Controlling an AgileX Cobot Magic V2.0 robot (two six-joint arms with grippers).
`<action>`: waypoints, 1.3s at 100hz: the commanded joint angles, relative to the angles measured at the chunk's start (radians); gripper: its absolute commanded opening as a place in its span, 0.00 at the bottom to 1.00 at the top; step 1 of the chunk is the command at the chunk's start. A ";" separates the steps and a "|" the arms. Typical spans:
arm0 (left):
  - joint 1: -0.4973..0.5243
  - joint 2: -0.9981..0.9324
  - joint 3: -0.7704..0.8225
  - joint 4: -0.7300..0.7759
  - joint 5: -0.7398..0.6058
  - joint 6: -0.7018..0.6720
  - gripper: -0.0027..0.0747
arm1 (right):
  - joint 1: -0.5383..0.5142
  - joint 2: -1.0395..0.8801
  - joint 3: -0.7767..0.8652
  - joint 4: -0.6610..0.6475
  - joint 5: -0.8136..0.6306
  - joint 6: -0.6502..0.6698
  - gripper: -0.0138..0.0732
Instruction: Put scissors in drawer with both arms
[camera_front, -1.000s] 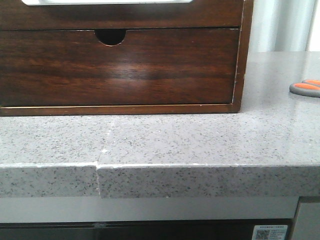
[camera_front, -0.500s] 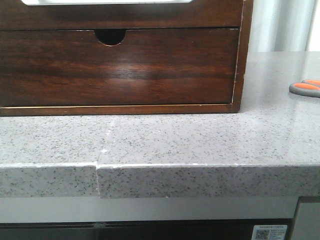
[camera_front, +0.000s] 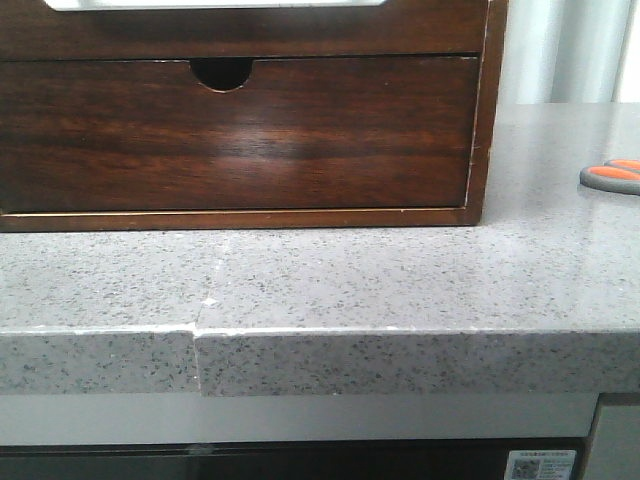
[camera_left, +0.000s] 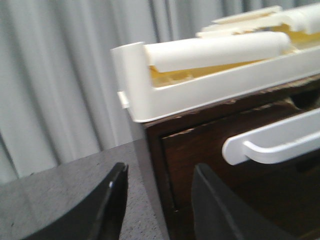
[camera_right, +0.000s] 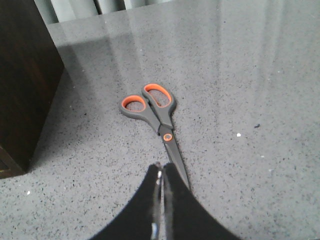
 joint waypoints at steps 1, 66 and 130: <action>-0.080 0.054 -0.050 0.145 -0.084 -0.007 0.41 | -0.006 0.014 -0.011 -0.008 -0.061 -0.004 0.09; -0.306 0.469 -0.283 0.844 -0.013 -0.007 0.41 | -0.006 0.014 0.016 -0.008 -0.099 -0.004 0.09; -0.307 0.606 -0.324 0.950 0.056 -0.007 0.41 | -0.006 0.014 0.016 -0.006 -0.103 -0.004 0.09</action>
